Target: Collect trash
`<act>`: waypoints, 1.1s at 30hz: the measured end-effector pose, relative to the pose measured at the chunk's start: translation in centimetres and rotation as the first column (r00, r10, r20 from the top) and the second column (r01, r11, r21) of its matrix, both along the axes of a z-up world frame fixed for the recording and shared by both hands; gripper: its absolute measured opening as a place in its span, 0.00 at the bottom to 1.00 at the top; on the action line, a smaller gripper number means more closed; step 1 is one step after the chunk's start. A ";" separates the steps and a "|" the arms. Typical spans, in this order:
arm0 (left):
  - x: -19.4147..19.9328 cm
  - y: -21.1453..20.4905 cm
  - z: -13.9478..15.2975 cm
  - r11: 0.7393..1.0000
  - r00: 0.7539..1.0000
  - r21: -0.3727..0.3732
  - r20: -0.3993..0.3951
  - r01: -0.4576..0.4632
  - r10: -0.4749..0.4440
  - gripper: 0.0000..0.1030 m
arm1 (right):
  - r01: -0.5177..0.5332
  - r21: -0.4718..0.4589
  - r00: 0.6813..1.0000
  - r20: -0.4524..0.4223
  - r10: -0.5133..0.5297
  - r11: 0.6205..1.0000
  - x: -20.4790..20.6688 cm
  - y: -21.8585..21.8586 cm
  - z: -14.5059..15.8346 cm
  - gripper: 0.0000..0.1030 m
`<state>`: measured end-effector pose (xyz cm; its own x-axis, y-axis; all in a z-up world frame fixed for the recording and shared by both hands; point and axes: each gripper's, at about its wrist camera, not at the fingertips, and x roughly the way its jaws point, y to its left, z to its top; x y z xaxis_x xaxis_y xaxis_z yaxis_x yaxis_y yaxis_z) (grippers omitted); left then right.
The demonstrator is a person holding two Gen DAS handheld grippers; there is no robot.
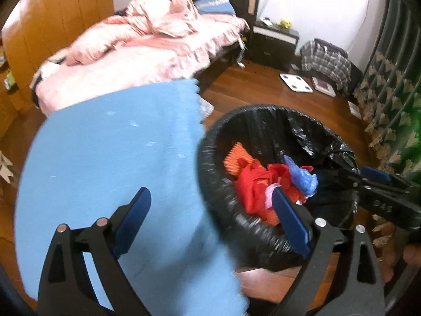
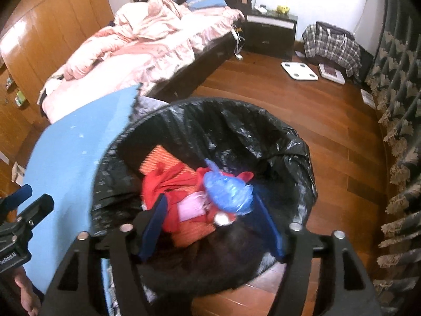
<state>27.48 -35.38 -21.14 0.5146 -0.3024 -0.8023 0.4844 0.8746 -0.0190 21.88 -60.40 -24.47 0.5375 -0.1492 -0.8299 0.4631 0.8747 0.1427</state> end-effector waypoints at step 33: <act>-21.5 34.4 19.6 0.894 0.841 -0.140 0.304 -0.426 0.448 0.95 | 0.090 -0.264 0.947 0.321 0.000 0.960 -18.2 30.6 19.8 0.94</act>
